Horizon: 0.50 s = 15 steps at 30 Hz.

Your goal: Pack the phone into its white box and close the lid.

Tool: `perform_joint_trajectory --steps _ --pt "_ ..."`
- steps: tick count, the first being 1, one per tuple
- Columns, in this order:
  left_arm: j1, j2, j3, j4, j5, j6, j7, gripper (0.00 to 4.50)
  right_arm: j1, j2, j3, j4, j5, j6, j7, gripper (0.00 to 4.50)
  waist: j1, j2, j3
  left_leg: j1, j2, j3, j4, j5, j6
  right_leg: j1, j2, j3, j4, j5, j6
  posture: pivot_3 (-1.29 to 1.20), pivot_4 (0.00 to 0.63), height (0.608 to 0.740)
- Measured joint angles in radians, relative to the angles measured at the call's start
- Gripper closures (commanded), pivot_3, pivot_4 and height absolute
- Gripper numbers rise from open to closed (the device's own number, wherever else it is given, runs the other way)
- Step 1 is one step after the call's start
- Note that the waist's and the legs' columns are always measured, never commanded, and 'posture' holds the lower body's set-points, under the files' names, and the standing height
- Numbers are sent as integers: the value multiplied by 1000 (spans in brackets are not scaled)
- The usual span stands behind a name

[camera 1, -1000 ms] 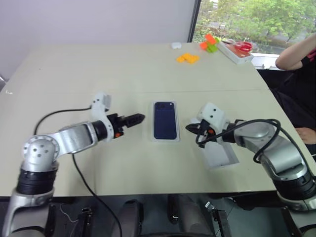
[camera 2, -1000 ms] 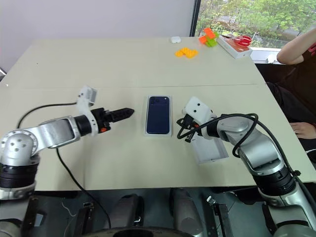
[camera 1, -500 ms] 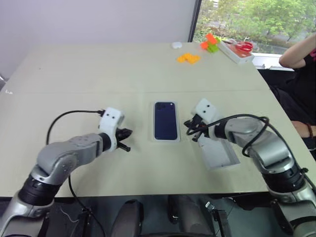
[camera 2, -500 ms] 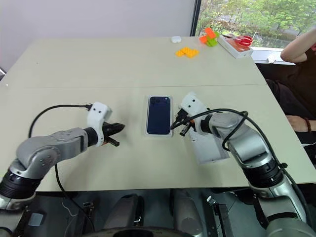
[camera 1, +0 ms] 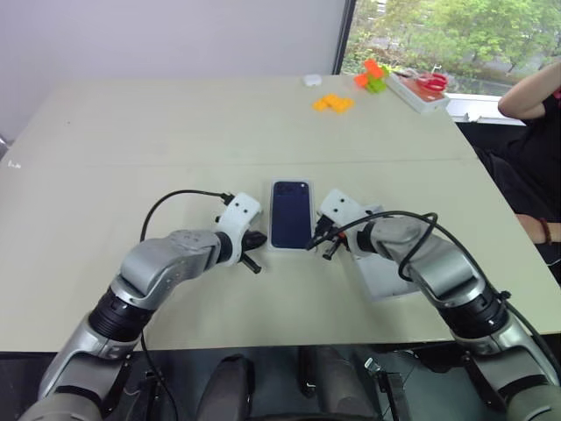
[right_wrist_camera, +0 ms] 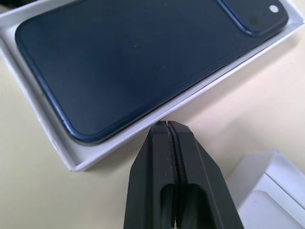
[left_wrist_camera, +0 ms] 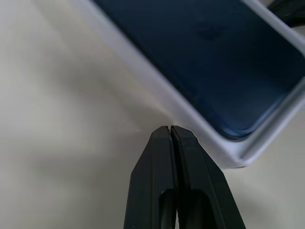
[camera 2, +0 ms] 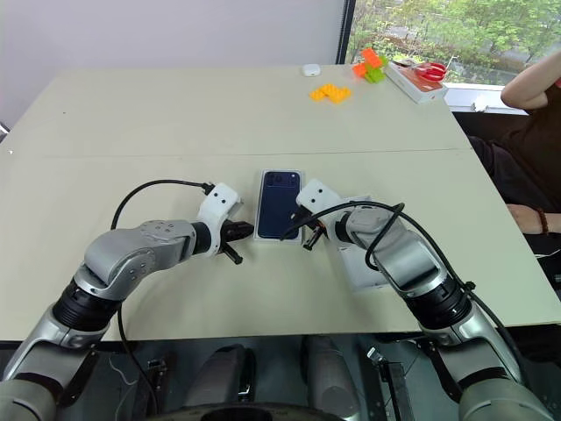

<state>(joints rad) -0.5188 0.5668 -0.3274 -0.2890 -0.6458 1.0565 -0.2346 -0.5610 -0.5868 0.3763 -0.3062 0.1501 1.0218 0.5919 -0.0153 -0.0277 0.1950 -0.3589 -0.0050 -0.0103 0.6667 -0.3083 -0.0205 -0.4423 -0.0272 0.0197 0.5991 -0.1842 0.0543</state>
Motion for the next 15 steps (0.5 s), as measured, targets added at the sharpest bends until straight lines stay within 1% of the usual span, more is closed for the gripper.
perform_joint_trajectory --steps 9,15 --pt "13 -12 21 -71 -13 127 -143 4385 22 -23 -5 -53 1 36 23 4500 -1 0 0 0 0 0 0 0 1 0 0 0 0 0 1 0 150 740" --pt "37 -21 30 -125 -32 197 -205 4385 59 -56 -26 -141 21 78 45 4500 0 0 0 0 1 -1 0 -1 1 0 0 0 0 -1 1 0 150 740"
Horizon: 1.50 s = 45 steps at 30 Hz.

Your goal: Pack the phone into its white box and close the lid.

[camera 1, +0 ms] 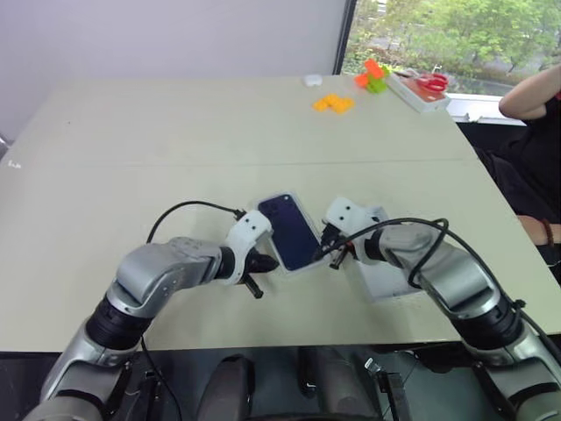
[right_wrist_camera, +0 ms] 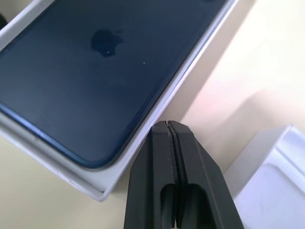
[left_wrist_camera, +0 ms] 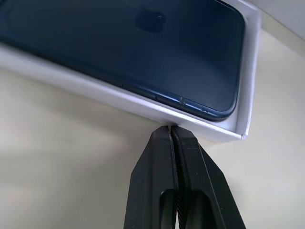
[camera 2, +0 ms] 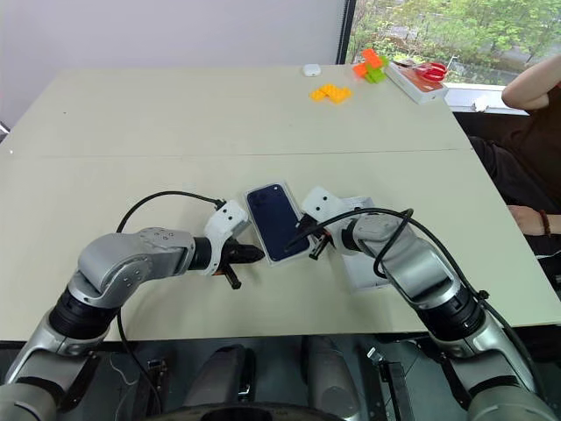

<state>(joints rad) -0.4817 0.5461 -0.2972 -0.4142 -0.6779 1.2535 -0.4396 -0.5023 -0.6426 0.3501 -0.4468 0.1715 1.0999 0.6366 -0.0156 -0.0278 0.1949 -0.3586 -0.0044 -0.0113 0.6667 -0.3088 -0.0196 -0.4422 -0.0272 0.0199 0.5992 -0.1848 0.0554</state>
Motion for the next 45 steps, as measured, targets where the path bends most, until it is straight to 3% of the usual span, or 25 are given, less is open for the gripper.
perform_joint_trajectory --steps 9,33,38,45 --pt "37 4 -3 -64 -8 54 -56 4385 101 -99 -42 -199 54 54 51 4500 1 0 0 2 0 0 1 0 0 1 0 0 0 -3 3 0 150 740" --pt "46 22 14 -73 -3 64 -82 4385 178 -164 -42 -226 115 69 91 4500 0 0 -1 2 0 0 1 0 1 1 1 0 1 -4 1 0 150 740" --pt "67 31 66 -79 -11 64 -88 4385 184 -188 -123 -244 179 33 151 4500 2 0 0 1 0 0 1 0 1 1 1 0 1 -4 2 0 150 740" --pt "113 33 240 -117 -96 59 -119 4385 216 -256 -267 -302 267 -17 214 4500 1 -1 0 2 0 1 1 0 1 1 0 1 1 -4 2 0 150 740"
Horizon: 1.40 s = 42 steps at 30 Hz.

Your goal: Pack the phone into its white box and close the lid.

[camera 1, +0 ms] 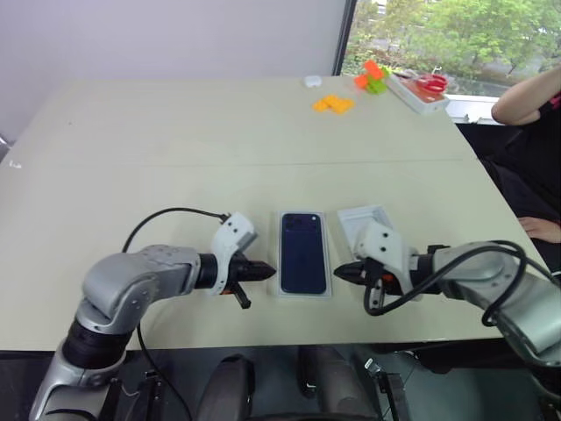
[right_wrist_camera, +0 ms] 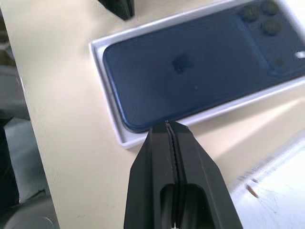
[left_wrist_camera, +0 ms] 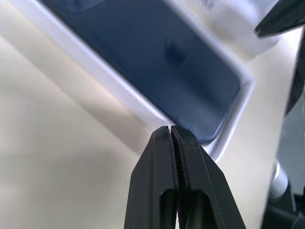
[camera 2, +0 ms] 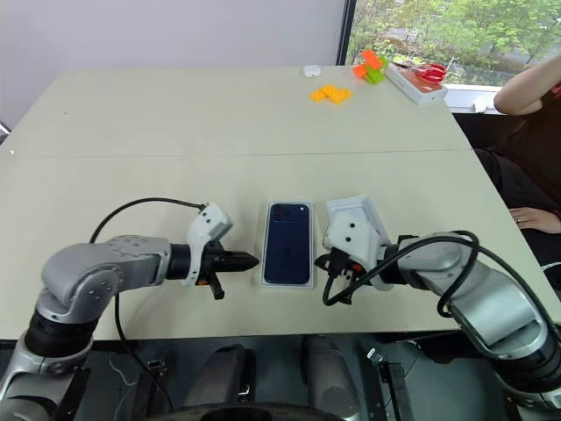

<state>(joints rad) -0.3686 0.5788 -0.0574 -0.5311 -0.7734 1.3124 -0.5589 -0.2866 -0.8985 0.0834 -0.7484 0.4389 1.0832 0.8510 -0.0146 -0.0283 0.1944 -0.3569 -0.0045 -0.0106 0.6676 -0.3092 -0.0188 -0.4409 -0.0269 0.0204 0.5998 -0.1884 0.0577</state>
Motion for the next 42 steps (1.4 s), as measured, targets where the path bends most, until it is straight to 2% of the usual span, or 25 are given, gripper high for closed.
perform_joint_trajectory --steps 6,9,13,14,17,20,24,28,29,30,31,35,42 --pt "46 12 44 -14 -21 -64 -17 4385 -29 -7 -12 42 12 28 -36 4500 -2 0 0 0 0 1 0 0 0 0 1 0 1 -1 -2 0 150 740" --pt "74 62 44 -45 -3 -154 -58 4438 -96 54 -25 105 33 129 -91 3691 -2 0 0 1 1 2 0 0 0 0 1 1 1 0 -3 0 150 740" --pt "174 174 38 -63 105 -350 -142 4438 -148 90 -40 124 75 265 -140 1706 1 0 0 0 1 2 0 0 0 -2 1 1 2 1 -6 0 150 740" --pt "206 207 20 -61 170 -443 -165 4438 -169 115 -46 122 78 316 -168 1206 0 0 0 0 1 2 0 0 0 -2 1 1 1 1 -7 0 150 740" --pt "286 204 10 -46 258 -657 -229 4438 -205 141 -53 121 79 460 -235 1206 2 1 0 -1 1 2 0 0 0 -2 -2 2 0 1 -7 0 150 740" --pt "348 188 10 -20 282 -802 -312 4438 -213 144 -55 137 96 521 -296 1206 4 0 -1 -2 1 3 0 0 0 -2 -2 1 -1 1 -7 0 150 740" --pt "368 213 11 -13 246 -851 -442 4438 -213 145 -57 201 141 524 -382 1206 1 0 -1 -2 2 3 0 -1 1 -2 -1 1 -1 -1 -3 0 150 740" --pt "368 224 11 8 237 -861 -494 4438 -211 170 -68 243 228 524 -480 1206 -3 0 -1 -1 2 3 0 -1 2 -2 1 1 0 -1 -3 0 150 740" --pt "368 224 11 10 236 -862 -503 4438 -209 175 -71 255 256 524 -506 1699 -4 0 -1 -1 3 3 0 -1 2 -2 1 1 0 -1 -3 0 150 740" --pt "369 224 11 11 236 -863 -508 4438 -207 177 -74 267 283 524 -532 1932 -4 1 0 -1 3 3 0 -1 2 -2 1 1 0 -1 -3 0 150 740" --pt "368 224 11 14 236 -864 -511 4438 -206 189 -87 280 315 525 -567 2397 -4 0 -1 -1 3 3 0 -1 2 -2 2 1 0 -1 -3 0 150 740" --pt "364 224 12 32 237 -869 -522 4438 -205 243 -124 333 456 525 -716 4472 -4 0 -1 -1 3 3 0 -1 2 -2 1 2 0 -1 -3 0 150 740" --pt "364 219 22 41 238 -869 -507 4438 -237 252 -178 411 664 525 -934 4472 -5 1 0 -1 4 4 0 -1 2 -2 1 3 0 -1 -3 0 150 740"
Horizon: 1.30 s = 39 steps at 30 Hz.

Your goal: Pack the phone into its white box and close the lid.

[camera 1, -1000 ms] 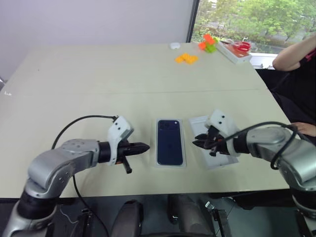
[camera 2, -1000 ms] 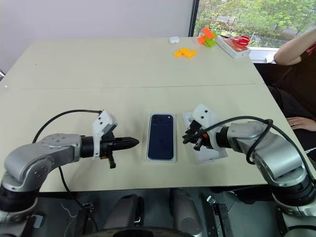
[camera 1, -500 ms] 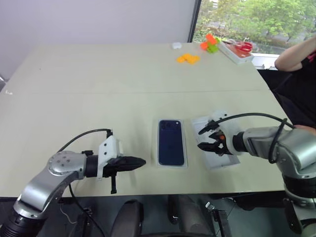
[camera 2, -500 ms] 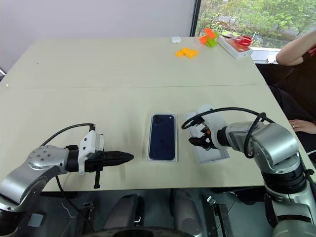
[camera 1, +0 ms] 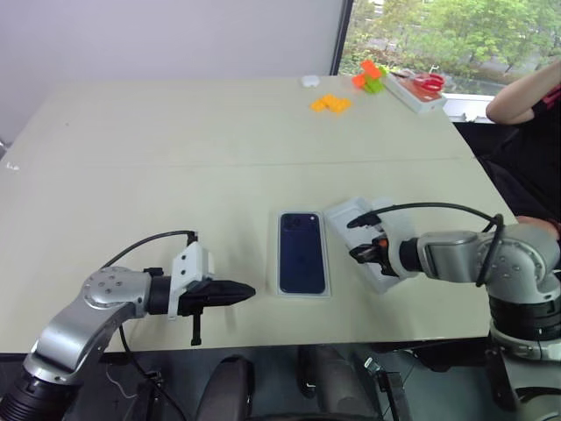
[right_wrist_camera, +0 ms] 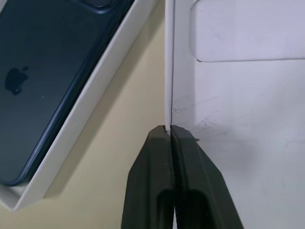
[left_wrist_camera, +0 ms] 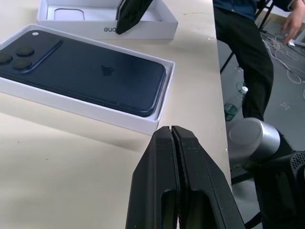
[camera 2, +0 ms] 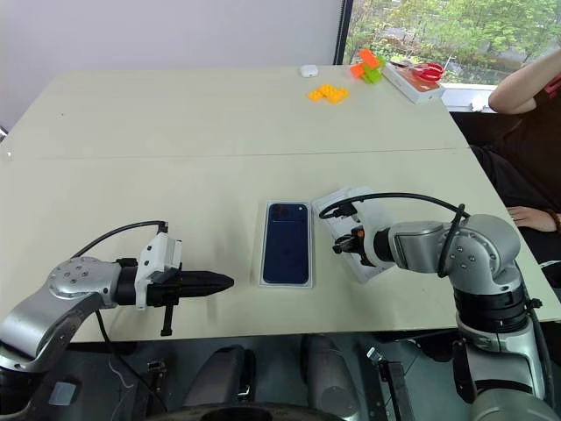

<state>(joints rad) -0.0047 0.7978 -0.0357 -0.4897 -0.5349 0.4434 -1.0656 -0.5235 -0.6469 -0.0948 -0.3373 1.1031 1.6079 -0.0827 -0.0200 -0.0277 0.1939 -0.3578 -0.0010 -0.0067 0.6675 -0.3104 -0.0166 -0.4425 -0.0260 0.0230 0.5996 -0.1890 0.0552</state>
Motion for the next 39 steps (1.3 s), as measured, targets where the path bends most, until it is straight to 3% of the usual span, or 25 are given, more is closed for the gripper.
perform_joint_trajectory --steps 6,9,11,13,15,23,29,32,35,38,39 --pt "-5 -29 112 46 -22 6 75 4438 -97 56 -161 4 85 -32 -36 4472 1 0 0 0 2 -1 0 0 1 0 2 -1 0 2 3 0 150 740" --pt "-8 -42 151 77 -24 10 113 4438 -89 127 -210 -37 247 -103 -10 4472 0 0 0 0 3 -1 -1 -3 5 0 3 -1 0 2 4 0 150 740" --pt "-10 -55 172 98 -24 10 137 4438 -51 163 -171 -45 446 -204 -81 4472 0 0 0 0 4 -2 -1 -3 6 0 2 -1 0 4 1 0 150 740" --pt "-27 -61 195 150 -21 11 169 4438 -7 256 -52 -44 689 -378 -222 4472 -7 0 0 0 5 -1 -1 -4 6 -1 1 0 0 4 1 0 150 740" --pt "-43 -62 214 175 -16 9 188 4438 12 352 44 -39 800 -504 -346 4472 -14 0 0 0 6 -1 0 -4 6 -1 1 0 0 4 1 0 150 740" --pt "-80 -63 218 224 11 0 220 4438 95 785 96 44 845 -750 -740 4472 -21 1 0 -2 6 -1 0 -4 6 -3 -1 0 0 5 0 0 150 740" --pt "-87 -85 208 226 29 0 234 4438 136 805 63 91 856 -771 -946 4472 -23 2 -1 -3 4 -1 0 -4 6 -3 -3 1 -1 5 0 0 150 740" --pt "-89 -99 202 219 33 0 239 4438 136 805 50 90 860 -768 -980 3553 -24 1 -1 -1 6 -1 0 -4 6 -3 -1 1 0 5 0 0 150 740" --pt "-115 -129 170 219 45 4 253 4438 133 799 26 90 857 -759 -994 2066 -22 2 0 -1 6 -2 0 -4 6 -3 0 0 0 5 0 0 150 740" --pt "-158 -161 125 208 49 8 268 4438 82 724 17 90 855 -723 -956 601 -23 2 0 -1 6 0 0 -4 6 -2 0 0 0 5 -1 0 150 740" --pt "-171 -175 108 197 51 9 270 4438 53 657 12 90 856 -701 -917 601 -23 2 0 -1 5 0 0 -4 6 -2 0 0 -1 5 -1 0 150 740"
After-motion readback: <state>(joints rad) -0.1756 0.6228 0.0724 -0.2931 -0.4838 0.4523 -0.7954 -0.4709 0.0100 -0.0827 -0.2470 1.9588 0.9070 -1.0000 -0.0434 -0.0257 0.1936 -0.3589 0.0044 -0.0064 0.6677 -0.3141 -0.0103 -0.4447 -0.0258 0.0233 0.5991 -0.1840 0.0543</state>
